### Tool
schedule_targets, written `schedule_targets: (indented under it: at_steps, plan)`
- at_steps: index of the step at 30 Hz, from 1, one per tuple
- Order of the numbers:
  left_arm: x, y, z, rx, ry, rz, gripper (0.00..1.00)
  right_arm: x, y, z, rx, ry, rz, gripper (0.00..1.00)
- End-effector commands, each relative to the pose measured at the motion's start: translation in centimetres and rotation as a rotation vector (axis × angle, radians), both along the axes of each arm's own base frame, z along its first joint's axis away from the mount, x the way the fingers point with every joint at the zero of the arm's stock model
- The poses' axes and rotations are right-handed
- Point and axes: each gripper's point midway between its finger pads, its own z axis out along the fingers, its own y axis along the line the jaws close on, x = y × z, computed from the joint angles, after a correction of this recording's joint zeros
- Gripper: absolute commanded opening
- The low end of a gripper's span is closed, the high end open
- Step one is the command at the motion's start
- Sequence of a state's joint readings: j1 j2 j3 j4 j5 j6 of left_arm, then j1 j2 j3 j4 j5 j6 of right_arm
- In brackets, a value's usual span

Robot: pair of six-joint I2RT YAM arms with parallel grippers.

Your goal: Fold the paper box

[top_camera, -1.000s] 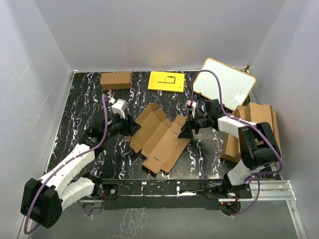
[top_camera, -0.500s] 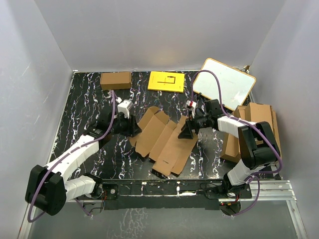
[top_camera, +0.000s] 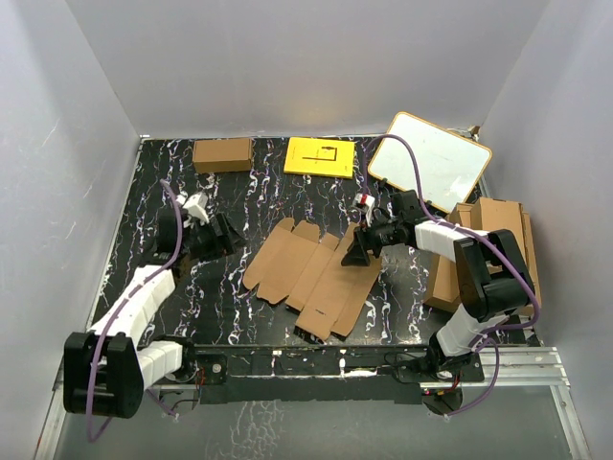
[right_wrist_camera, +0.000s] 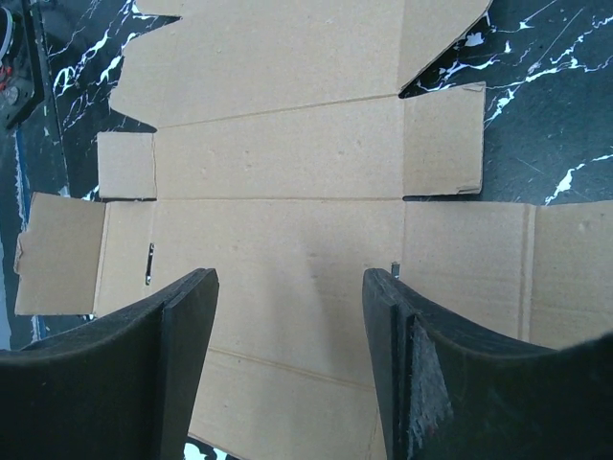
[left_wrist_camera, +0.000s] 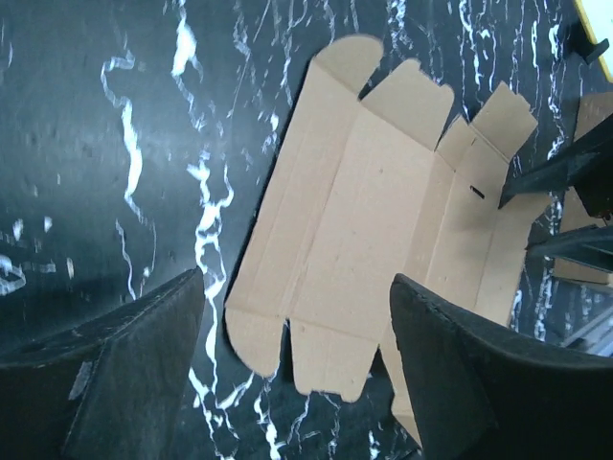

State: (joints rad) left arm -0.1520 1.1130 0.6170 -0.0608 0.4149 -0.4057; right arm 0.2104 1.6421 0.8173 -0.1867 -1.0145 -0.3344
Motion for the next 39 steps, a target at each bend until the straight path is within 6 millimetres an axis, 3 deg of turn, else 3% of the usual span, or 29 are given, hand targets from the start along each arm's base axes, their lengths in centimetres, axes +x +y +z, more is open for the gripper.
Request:
schedule_targets:
  at_steps: [1,9,17,24,39]
  plan:
    - [-2.1,-0.2,-0.3,-0.172,0.07,0.051,0.78,1.5,0.4,1.1,0.006,-0.058,0.009,0.65]
    - [-4.5,-0.1,-2.8,-0.231,0.232,0.154,0.8,1.4,0.3,0.8,-0.008,-0.039,0.018,0.58]
    - [-6.6,0.3,-4.7,-0.319,0.306,0.296,0.81,0.7,0.8,1.2,0.014,-0.041,0.054,0.58]
    - [-6.4,0.0,-6.1,-0.339,0.334,0.301,0.8,0.8,0.8,0.6,0.002,-0.026,0.05,0.57]
    - [-5.5,-1.0,-8.1,-0.381,0.337,0.28,0.37,0.5,1.1,0.9,0.02,-0.023,0.064,0.57]
